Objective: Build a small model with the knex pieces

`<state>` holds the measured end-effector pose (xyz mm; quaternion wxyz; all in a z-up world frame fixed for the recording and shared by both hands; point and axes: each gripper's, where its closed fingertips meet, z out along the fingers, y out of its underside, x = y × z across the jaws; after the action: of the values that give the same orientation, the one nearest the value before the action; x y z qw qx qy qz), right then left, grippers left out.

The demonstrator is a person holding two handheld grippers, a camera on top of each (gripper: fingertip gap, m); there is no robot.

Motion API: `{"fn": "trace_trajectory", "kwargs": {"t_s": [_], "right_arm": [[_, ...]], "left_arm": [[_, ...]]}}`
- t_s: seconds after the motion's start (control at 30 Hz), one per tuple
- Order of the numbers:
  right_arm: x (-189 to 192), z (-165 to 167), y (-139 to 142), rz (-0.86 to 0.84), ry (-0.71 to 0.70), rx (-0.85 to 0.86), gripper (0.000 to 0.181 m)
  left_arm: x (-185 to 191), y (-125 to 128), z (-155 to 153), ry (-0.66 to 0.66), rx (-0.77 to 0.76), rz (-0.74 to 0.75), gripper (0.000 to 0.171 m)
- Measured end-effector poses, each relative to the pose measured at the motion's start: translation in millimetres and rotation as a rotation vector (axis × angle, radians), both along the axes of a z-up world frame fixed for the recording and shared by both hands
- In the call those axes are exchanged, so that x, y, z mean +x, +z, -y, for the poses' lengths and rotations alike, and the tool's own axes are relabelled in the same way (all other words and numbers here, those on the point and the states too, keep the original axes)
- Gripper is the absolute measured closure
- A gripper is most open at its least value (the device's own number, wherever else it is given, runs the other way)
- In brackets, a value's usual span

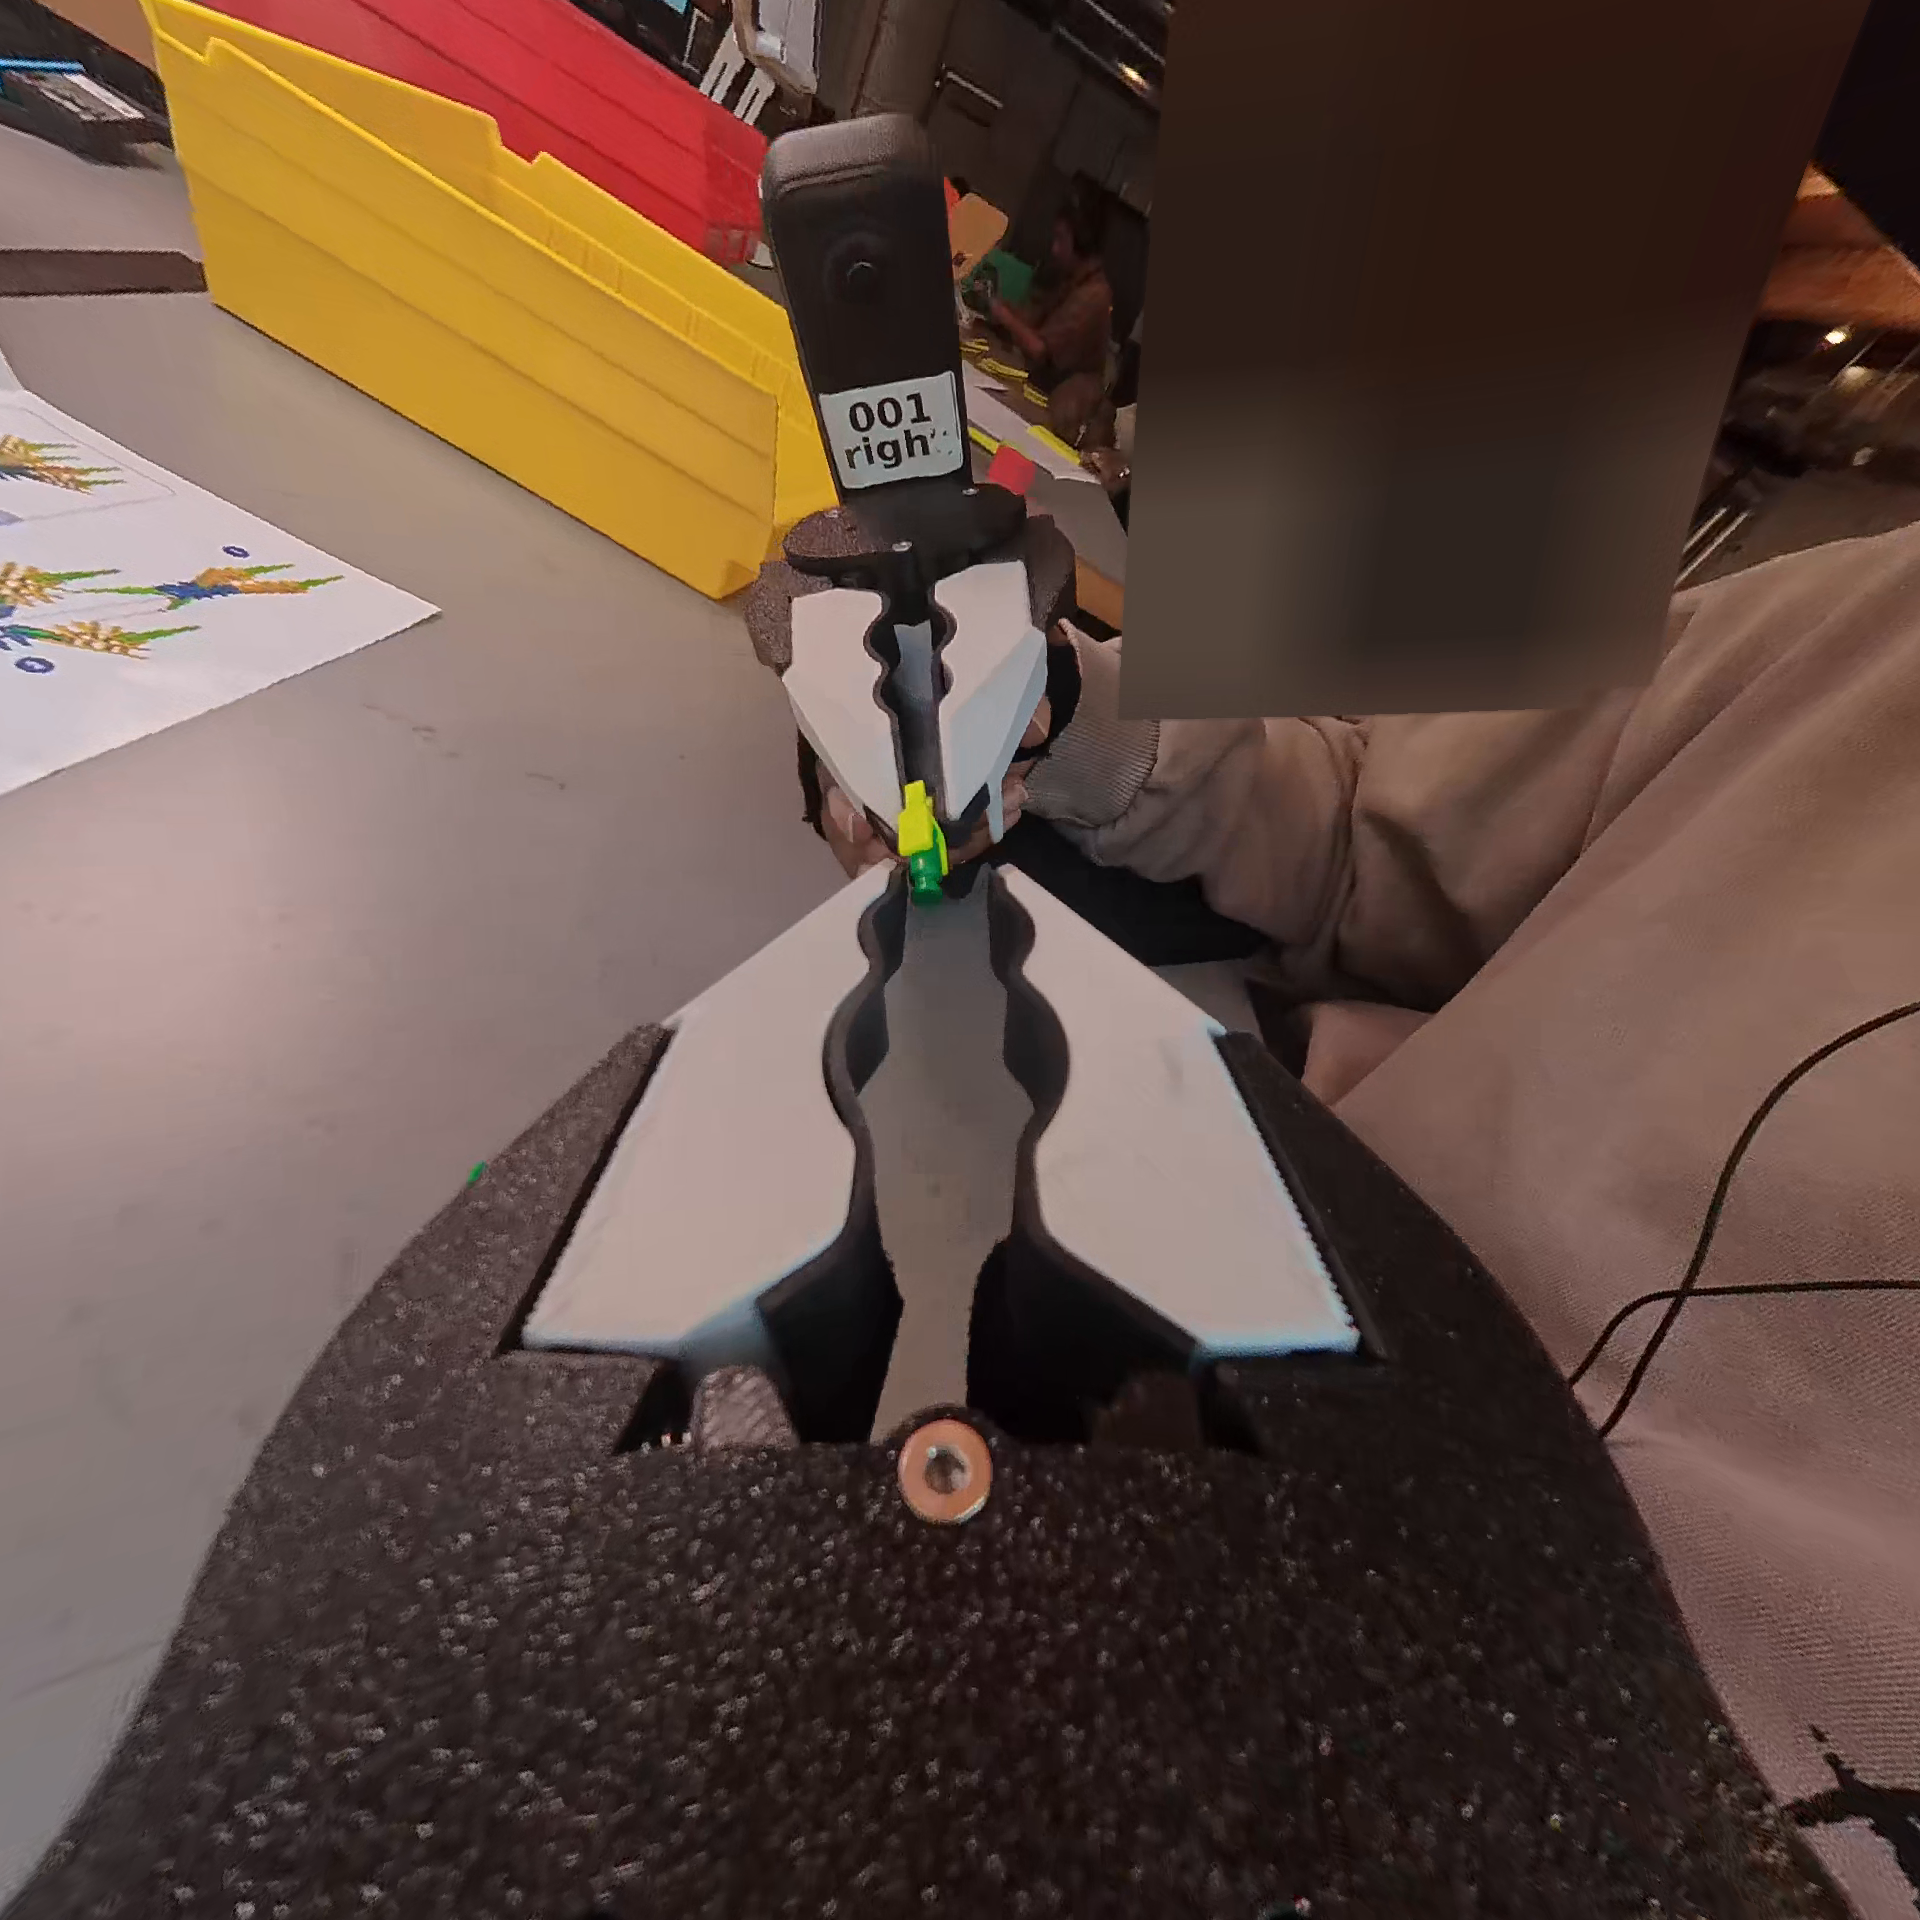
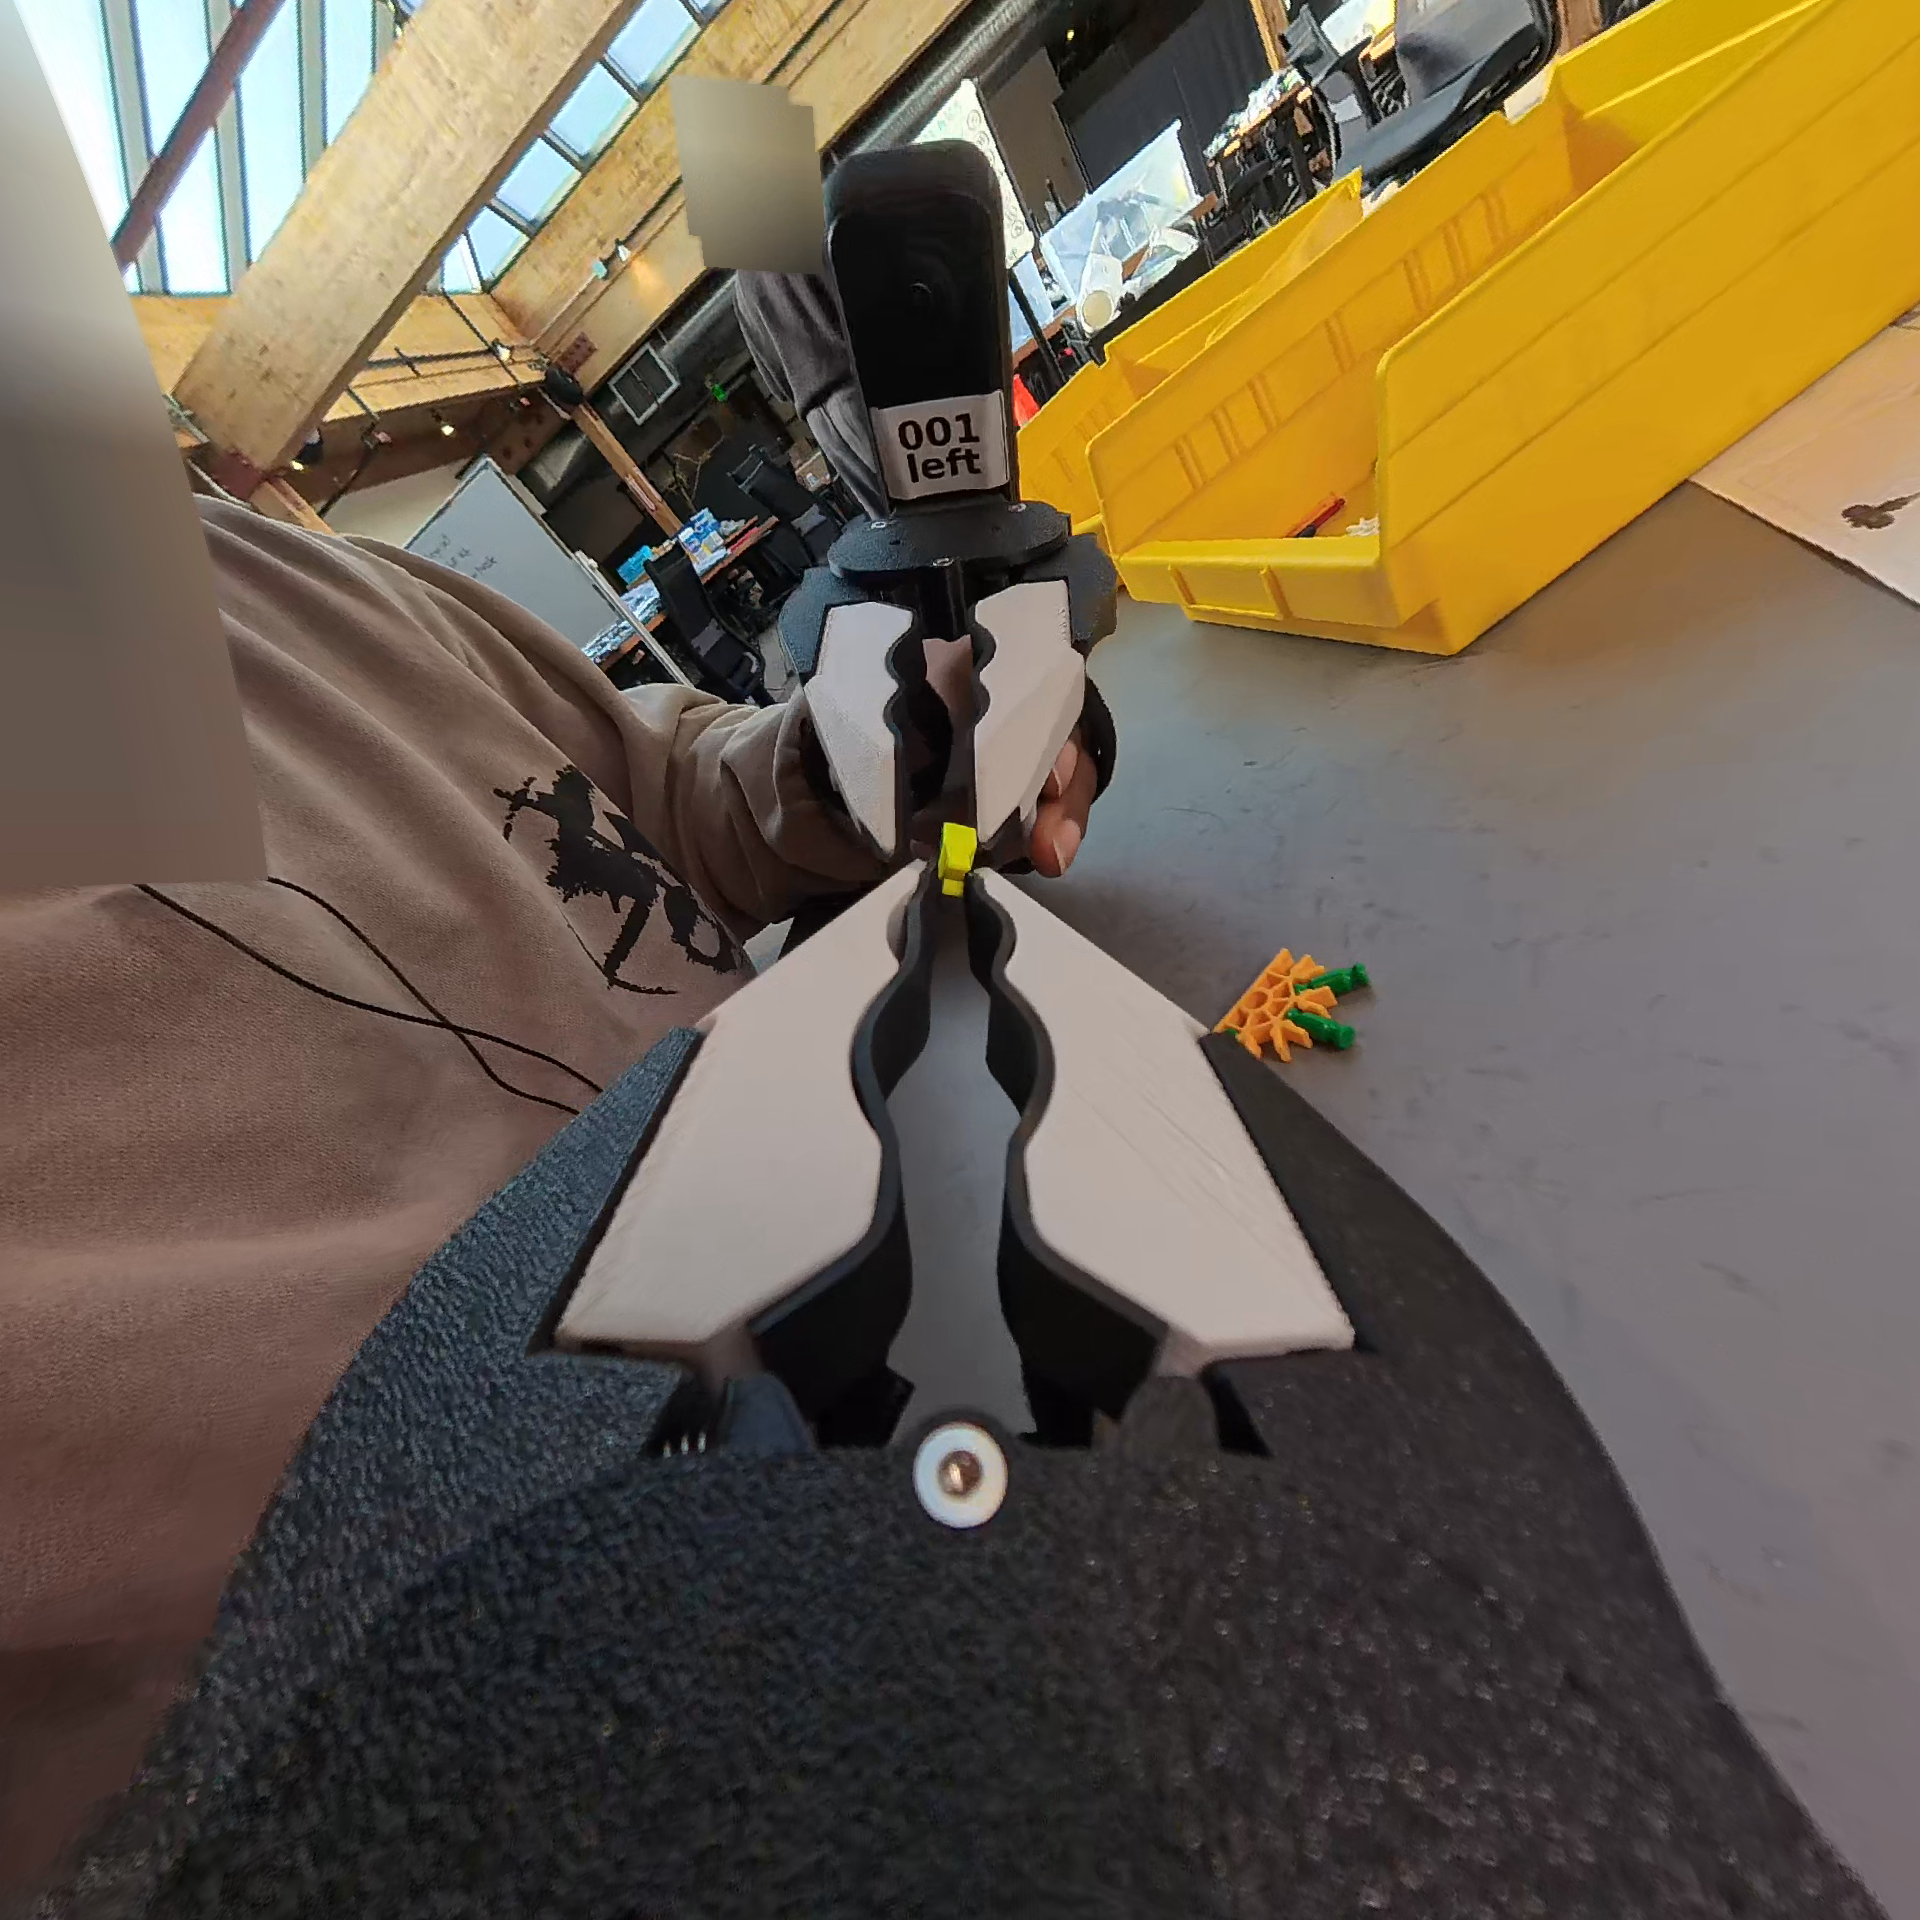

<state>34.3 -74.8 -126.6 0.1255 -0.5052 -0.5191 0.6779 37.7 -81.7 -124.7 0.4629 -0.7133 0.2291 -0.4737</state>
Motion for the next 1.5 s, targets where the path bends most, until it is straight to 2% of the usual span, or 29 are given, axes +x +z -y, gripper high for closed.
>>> {"fn": "trace_trajectory", "kwargs": {"t_s": [0.07, 0.23, 0.47, 0.63, 0.8, 0.97, 1.0, 1.03, 1.07, 1.1, 1.13, 1.17, 1.23, 1.3, 1.37, 1.5], "right_arm": [[-0.3, 1.9, -1.4, 0.0, 0.001, 0.032, 0.178], [0.0, 5.5, -4.2, -0.001, 0.005, 0.083, 0.177], [3.6, 14.0, -2.1, 0.003, 0.07, 0.007, 0.176], [-0.4, 8.2, -5.1, 0.005, 0.02, 0.075, 0.178], [-16.1, -13.9, -13.9, 0.015, -0.202, 0.34, 0.179], [-23.9, -33.2, -22.8, 0.033, -0.405, 0.766, 0.18], [-26.2, -32.1, -35.7, 0.073, -0.399, 0.902, 0.18], [-32.3, -21.3, -58.5, 0.128, -0.342, 1.03, 0.18], [-39.8, -12.5, -61.2, 0.083, -0.344, 1.162, 0.18], [-44.1, -14.3, -42.2, 0.01, -0.409, 1.195, 0.18], [-43.5, -24.6, -26.7, -0.013, -0.457, 1.097, 0.179], [-39.1, -37.7, -22.1, 0.013, -0.475, 1.018, 0.18], [-24.9, -53.9, -14.9, 0.008, -0.52, 0.996, 0.179], [-16.7, -51.2, -11.5, -0.005, -0.482, 0.808, 0.179], [-13.7, -50.7, -2.9, -0.037, -0.465, 0.669, 0.179], [-11.7, -39.2, -7.8, 0.013, -0.341, 0.564, 0.178]], "left_arm": [[-1.3, -2.3, -2.0, 0.01, -0.032, 0.017, 0.166], [-1.0, -5.8, 1.2, -0.016, -0.043, -0.005, 0.167], [4.0, -6.6, 9.2, -0.068, -0.02, -0.042, 0.167], [0.9, -9.9, 4.6, -0.031, -0.032, -0.057, 0.167], [-14.0, -18.2, -17.9, 0.144, -0.062, -0.052, 0.168], [-24.6, -21.2, -42.4, 0.337, -0.06, -0.064, 0.17], [-19.0, -12.2, -44.0, 0.331, -0.056, -0.009, 0.171], [-0.4, 3.4, -40.0, 0.265, -0.045, 0.055, 0.171], [19.3, 12.2, -37.9, 0.235, 0.005, 0.008, 0.171], [27.0, 17.0, -40.1, 0.262, 0.099, -0.107, 0.171], [17.6, 25.5, -45.5, 0.323, 0.17, -0.167, 0.171], [-0.7, 33.0, -50.3, 0.367, 0.174, -0.148, 0.171], [-47.0, 45.1, -54.0, 0.443, 0.133, 0.002, 0.171], [-73.0, 45.1, -49.8, 0.443, 0.108, 0.049, 0.171], [-77.2, 38.2, -44.3, 0.401, 0.131, 0.005, 0.17], [-63.0, 23.8, -38.1, 0.343, 0.221, -0.159, 0.155]]}}
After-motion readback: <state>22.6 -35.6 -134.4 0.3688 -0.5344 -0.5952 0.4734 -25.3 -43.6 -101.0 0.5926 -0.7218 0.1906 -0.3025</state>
